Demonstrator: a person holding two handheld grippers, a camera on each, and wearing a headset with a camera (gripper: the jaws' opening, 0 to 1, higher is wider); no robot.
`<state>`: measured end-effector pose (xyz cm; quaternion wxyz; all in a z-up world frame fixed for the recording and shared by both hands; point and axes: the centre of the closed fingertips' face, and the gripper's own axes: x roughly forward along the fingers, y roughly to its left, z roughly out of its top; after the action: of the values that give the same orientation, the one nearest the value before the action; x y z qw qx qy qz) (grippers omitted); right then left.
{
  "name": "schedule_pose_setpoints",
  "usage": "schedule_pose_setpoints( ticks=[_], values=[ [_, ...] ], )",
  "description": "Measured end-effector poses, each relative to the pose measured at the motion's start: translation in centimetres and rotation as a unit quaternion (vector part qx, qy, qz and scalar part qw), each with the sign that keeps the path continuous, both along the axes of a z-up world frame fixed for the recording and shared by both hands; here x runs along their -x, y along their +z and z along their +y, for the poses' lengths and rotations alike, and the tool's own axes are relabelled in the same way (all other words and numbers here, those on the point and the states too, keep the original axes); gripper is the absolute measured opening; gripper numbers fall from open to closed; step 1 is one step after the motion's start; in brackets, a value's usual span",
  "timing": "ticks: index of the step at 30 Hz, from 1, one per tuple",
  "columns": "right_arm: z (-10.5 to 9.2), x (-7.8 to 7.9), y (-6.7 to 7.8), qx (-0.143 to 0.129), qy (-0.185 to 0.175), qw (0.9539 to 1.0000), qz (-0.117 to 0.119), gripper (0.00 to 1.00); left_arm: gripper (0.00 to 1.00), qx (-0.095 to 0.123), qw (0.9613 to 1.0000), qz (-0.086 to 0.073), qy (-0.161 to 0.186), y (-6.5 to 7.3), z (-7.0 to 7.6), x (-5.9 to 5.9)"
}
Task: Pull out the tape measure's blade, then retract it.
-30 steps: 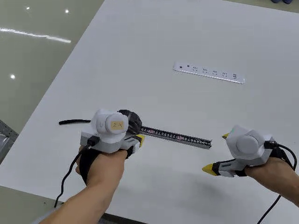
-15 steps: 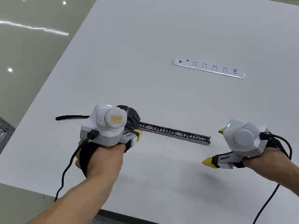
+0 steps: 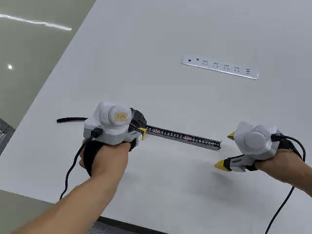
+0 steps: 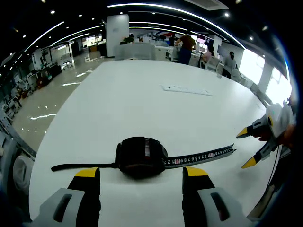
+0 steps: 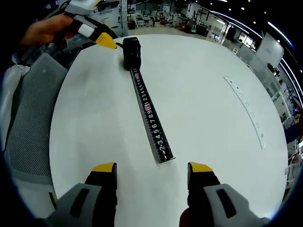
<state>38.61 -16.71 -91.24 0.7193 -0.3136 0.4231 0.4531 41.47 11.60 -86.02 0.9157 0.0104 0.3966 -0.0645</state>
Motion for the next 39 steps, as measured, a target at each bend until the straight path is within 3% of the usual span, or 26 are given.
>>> schedule_pose_setpoints(
  ticks=[18,39],
  values=[
    [0.0,-1.1,-1.0,0.016,0.055,0.9983,0.012,0.50,0.64,0.006,0.9999,0.001,0.012,-0.7,-0.2,-1.5],
    [0.5,-2.2,-1.8,0.023,0.088,0.9954,0.031,0.41,0.62,0.018,0.9996,0.008,0.022,-1.3,-0.2,-2.5]
  ],
)
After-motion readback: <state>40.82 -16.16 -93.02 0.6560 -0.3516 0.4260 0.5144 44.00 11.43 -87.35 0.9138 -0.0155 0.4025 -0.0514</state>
